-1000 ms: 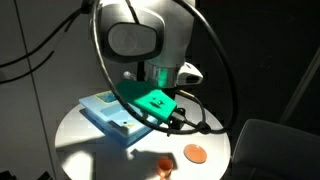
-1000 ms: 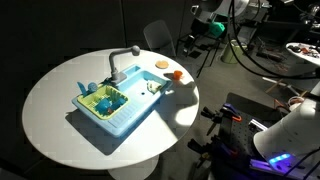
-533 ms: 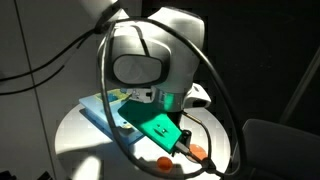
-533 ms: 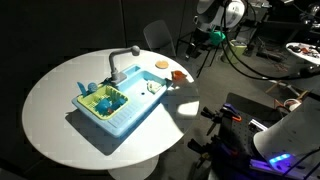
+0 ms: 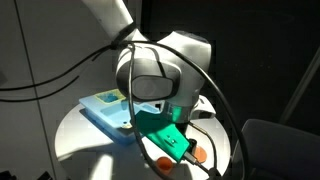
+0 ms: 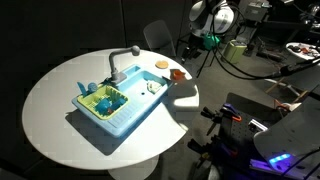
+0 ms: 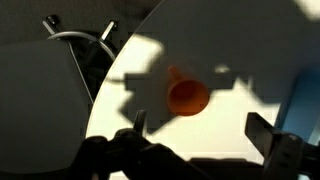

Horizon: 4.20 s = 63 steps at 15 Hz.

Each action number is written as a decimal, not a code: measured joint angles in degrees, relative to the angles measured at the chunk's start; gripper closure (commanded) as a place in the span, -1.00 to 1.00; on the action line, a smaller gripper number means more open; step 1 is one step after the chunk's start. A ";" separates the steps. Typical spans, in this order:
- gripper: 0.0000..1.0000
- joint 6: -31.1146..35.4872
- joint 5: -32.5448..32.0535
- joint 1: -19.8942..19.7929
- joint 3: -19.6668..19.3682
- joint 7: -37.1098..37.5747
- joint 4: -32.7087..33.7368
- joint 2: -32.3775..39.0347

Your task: Pick up the orange mug from the table and place it on the orange saucer

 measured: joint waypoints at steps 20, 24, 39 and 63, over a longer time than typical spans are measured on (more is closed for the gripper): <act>-1.00 0.21 -5.50 -4.58 4.39 0.77 4.06 9.67; -1.00 -0.40 -9.69 -5.06 3.75 0.65 3.26 9.08; -1.00 2.54 -13.42 -5.28 5.00 -8.44 2.31 9.01; -1.00 8.86 -6.70 -11.47 12.83 -21.91 -0.44 10.36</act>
